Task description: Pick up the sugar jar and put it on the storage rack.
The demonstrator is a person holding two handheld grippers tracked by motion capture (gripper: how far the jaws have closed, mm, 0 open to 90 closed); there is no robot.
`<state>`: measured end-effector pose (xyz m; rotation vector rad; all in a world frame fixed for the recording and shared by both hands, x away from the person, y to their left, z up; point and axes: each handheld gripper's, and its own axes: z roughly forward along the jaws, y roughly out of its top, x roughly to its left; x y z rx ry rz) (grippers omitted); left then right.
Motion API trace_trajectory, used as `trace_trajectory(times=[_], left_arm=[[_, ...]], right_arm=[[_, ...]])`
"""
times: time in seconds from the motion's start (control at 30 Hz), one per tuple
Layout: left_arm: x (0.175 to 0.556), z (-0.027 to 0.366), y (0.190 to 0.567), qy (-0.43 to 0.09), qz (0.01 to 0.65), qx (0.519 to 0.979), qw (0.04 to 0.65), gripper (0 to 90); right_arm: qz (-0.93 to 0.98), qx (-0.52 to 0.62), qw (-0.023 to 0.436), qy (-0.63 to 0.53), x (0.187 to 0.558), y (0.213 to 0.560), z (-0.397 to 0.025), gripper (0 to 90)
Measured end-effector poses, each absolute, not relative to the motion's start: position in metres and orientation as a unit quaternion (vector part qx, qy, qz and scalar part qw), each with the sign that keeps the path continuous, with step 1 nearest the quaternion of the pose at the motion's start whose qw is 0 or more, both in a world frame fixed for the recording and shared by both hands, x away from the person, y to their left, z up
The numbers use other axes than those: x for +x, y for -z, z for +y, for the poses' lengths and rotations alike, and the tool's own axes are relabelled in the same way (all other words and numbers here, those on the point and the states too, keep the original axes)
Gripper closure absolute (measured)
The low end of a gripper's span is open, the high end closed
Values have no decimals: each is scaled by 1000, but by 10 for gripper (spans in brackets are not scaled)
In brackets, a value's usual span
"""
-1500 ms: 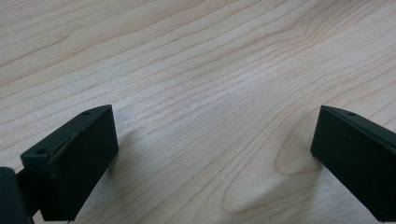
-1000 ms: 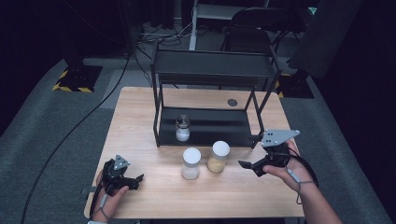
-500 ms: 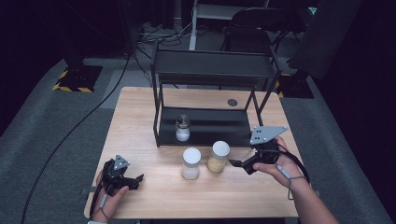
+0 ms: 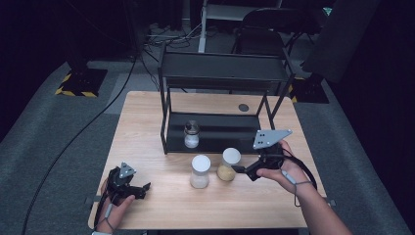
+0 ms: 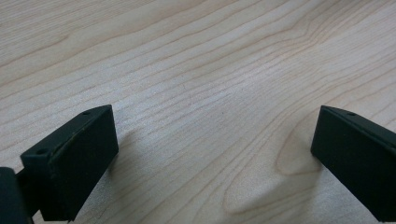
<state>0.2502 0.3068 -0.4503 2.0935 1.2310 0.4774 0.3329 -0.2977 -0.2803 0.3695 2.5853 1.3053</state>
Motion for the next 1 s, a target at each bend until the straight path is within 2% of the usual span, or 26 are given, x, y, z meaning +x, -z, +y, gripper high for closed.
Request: trace_trajectory(times=[1.0], left_arm=[[251, 307, 450, -182, 469, 800, 327, 5]], right_arm=[[889, 100, 90, -438, 350, 281, -254, 56]])
